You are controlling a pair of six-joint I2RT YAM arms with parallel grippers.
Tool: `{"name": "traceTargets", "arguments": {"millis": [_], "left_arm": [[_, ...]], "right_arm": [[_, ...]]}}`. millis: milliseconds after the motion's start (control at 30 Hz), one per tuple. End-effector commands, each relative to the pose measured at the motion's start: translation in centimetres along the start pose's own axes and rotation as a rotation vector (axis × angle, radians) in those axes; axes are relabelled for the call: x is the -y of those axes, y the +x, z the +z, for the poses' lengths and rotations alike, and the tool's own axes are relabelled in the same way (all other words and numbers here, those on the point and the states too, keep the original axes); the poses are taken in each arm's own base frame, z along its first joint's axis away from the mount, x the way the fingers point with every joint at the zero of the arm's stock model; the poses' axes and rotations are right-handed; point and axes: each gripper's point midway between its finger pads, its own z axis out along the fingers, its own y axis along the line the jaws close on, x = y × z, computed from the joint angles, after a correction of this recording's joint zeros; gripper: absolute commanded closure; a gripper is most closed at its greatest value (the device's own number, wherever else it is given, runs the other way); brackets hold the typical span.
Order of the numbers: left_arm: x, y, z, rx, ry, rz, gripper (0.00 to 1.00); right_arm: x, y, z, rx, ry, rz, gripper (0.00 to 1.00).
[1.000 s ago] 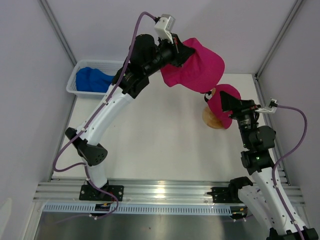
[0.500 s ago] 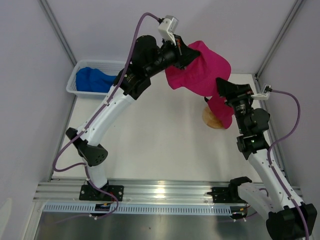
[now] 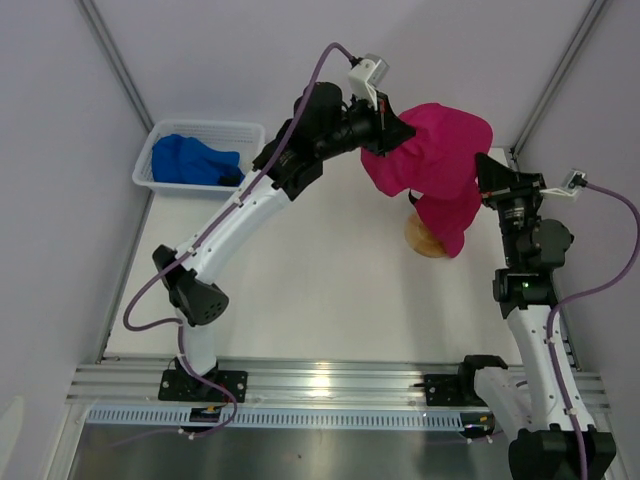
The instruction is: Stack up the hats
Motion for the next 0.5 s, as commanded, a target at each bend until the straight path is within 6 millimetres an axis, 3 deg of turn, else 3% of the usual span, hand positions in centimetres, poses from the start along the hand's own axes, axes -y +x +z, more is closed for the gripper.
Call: {"name": "traceTargets", "arguments": {"millis": [0,133,267,300,367,467], "left_arm": [[1.3,-0.2,0.2,0.005,0.072,0.030,0.98],[0.9,0.2,1.1,0.010,0.071,0.018,0.74],[-1.2,0.7,1.5,0.009,-0.016,0.028,0.60],[-1.8,0.5,1.3,0.012,-0.029,0.027,0.53],[-2.6,0.6,1.1,0.009,-0.047,0.013,0.46],[-4.5,1.6,0.7,-0.018,-0.076,-0.021,0.43]], "right_arm": [[1.0,-1.6,-0.1,0.007,0.012,0.019,1.00],[5.1,-3.0,-1.4,0.037,0.112,0.072,1.00],[8.8,-3.5,-3.4,0.046,0.142,0.181,1.00],[10.5,-2.7,-4.1,0.042,0.171,0.192,1.00],[11.4,-2.2,-4.6,0.046,0.183,0.180,1.00],[13.1,-1.5,-5.3,0.046,0.224,0.177,1.00]]}}
